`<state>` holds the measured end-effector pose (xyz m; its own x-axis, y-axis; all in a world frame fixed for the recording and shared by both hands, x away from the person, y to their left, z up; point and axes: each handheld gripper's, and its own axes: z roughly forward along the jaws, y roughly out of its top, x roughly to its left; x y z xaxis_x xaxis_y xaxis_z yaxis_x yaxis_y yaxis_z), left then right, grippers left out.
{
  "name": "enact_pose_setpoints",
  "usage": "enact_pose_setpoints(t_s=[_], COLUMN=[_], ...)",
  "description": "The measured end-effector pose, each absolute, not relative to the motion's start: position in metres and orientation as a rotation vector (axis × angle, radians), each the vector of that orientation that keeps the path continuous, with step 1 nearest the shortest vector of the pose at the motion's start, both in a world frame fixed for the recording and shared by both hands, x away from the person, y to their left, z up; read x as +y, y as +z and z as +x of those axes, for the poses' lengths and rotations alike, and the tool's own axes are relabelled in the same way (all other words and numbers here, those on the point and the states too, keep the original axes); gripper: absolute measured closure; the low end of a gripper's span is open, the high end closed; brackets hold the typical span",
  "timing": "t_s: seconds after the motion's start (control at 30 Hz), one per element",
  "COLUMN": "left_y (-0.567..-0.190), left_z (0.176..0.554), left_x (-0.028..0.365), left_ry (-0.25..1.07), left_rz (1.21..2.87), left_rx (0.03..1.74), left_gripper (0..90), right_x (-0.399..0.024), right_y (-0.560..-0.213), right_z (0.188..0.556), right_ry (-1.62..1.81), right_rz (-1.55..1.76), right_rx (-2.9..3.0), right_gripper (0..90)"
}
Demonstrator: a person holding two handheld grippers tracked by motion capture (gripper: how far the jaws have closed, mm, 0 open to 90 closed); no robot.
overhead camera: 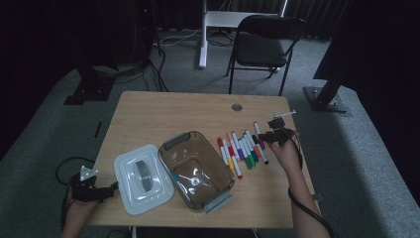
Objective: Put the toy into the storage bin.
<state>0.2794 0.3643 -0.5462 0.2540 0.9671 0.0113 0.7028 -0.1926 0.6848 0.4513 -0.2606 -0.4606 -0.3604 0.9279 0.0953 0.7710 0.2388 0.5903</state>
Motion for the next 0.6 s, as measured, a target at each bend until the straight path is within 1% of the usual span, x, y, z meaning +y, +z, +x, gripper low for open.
enact_pose_setpoints(t_s=[0.03, 0.33, 0.6], left_y=[-0.546, -0.546, -0.546], left_z=[0.279, 0.279, 0.279], left_x=[0.364, 0.364, 0.364], left_ry=[0.612, 0.612, 0.612], left_rz=[1.969, 1.969, 1.969], left_rx=[1.512, 1.511, 1.511], left_gripper=[0.7, 0.7, 0.7], right_x=[-0.26, -0.258, -0.26], right_y=[-0.467, -0.486, -0.502], right_z=[0.459, 0.482, 0.492], right_ry=[0.79, 0.7, 0.647], right_rz=[1.602, 1.657, 1.72], right_rx=[2.239, 2.221, 2.209], right_gripper=[59.7, 62.2, 64.4])
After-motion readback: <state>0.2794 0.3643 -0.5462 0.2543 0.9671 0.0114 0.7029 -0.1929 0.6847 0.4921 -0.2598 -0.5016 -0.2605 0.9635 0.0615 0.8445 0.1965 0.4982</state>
